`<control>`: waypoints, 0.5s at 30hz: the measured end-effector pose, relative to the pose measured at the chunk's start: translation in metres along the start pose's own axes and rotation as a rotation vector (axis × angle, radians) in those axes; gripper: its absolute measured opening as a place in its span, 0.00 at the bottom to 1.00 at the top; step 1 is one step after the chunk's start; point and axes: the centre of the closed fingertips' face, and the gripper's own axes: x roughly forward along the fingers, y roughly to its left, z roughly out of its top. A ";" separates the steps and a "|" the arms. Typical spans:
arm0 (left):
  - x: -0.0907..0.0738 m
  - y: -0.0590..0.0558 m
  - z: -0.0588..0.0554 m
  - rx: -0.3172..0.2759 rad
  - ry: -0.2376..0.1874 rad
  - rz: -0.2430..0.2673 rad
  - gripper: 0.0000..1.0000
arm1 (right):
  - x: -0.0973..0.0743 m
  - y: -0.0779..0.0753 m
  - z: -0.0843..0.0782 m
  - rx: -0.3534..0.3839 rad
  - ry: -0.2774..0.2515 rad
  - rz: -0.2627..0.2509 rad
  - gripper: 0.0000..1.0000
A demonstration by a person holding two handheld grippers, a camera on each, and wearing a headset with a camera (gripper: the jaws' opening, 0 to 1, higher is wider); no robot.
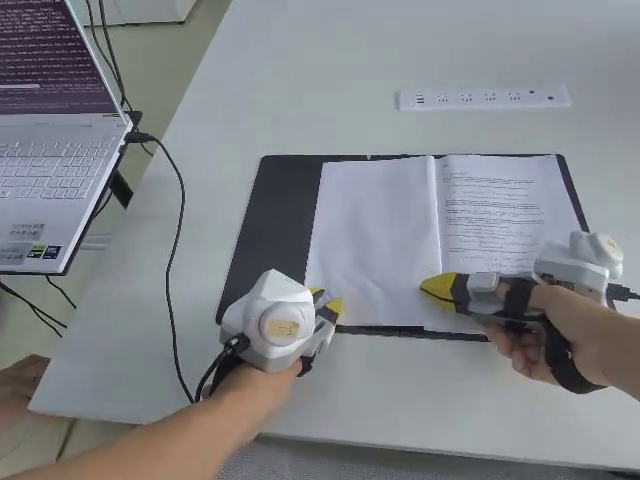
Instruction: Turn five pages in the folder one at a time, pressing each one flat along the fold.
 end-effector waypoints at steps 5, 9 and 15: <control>-0.001 0.000 0.000 -0.001 -0.001 0.000 0.14 | -0.006 -0.002 -0.019 0.008 0.028 0.003 0.00; -0.003 -0.001 0.000 -0.001 0.001 0.000 0.13 | -0.011 -0.002 -0.035 0.027 0.033 0.018 0.00; -0.003 0.000 0.000 -0.001 0.002 0.001 0.13 | -0.017 0.000 -0.058 0.012 0.066 0.015 0.00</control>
